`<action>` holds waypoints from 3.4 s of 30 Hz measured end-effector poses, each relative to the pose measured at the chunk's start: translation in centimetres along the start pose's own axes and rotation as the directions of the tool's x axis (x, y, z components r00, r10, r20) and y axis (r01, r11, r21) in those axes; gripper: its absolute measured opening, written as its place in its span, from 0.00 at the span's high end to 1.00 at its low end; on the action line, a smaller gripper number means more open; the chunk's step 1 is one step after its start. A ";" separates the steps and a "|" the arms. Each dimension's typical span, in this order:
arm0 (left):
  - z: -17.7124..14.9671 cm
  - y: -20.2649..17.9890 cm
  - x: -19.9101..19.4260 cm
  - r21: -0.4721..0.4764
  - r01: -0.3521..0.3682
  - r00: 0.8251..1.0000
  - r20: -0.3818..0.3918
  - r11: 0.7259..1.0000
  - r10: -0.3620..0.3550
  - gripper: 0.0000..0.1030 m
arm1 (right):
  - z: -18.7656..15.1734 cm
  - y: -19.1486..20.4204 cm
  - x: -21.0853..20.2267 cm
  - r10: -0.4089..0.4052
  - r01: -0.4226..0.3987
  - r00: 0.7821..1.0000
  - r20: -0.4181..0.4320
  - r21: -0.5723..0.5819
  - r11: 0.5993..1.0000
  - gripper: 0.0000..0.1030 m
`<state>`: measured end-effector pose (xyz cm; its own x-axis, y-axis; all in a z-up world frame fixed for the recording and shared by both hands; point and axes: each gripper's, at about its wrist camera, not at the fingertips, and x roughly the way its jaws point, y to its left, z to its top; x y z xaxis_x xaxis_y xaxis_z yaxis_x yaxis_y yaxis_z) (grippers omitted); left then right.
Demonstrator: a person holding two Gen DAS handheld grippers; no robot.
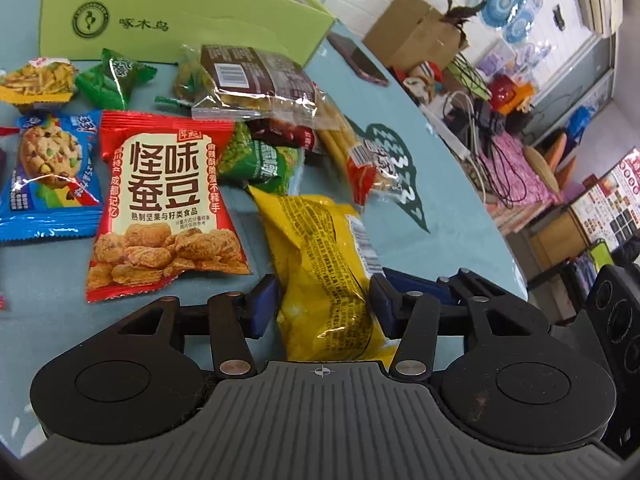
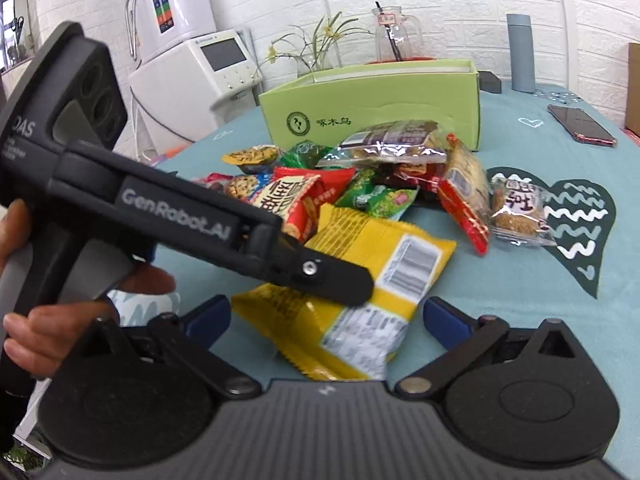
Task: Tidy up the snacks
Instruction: 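Grasp the yellow chip bag with the left gripper and lift it, then lower the chip bag into the green box and open the left gripper, then grasp the red broad-bean snack bag with the left gripper and lift it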
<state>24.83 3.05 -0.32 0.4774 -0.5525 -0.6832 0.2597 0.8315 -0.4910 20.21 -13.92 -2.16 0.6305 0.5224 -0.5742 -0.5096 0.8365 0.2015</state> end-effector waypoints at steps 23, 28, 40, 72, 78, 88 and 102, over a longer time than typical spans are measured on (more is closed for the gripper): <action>6.2 -2.6 -4.6 0.117 0.023 0.982 0.185 0.993 -0.044 0.82 | 7.8 1.5 0.0 -0.064 0.090 0.984 0.167 -0.157 0.984 0.24; 14.6 -1.2 -4.1 0.145 -0.050 0.963 0.271 0.988 0.009 0.82 | 15.7 -0.3 4.7 -0.042 0.087 0.981 0.192 -0.231 0.969 0.24; 26.4 6.0 6.7 0.106 -0.158 0.970 0.201 0.982 0.134 0.65 | 23.1 -7.0 18.1 -0.058 0.063 0.998 0.031 -0.211 0.976 0.24; 1.6 4.9 -3.1 0.012 -0.207 0.968 0.148 0.978 0.203 0.65 | 4.7 4.2 8.6 0.115 -0.122 0.992 -0.059 -0.131 0.984 0.10; -0.3 4.3 -4.1 0.004 -0.162 0.979 0.127 0.987 0.160 0.73 | 2.8 5.4 5.8 0.118 -0.125 0.992 -0.054 -0.146 0.981 0.10; -1.8 3.3 -5.1 0.006 -0.203 0.968 0.151 0.979 0.200 0.50 | 1.5 4.4 2.9 0.056 -0.059 0.998 -0.024 -0.126 0.990 0.10; -0.9 3.1 -5.2 -0.023 -0.123 0.983 0.136 0.992 0.125 0.94 | 2.9 5.0 2.8 0.046 -0.039 0.998 0.039 -0.161 0.986 0.39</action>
<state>22.42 8.47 1.27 0.6160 -0.4312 -0.6593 0.1796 0.8917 -0.4155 21.15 -7.82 -0.44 0.6287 0.5663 -0.5329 -0.6214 0.7779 0.0936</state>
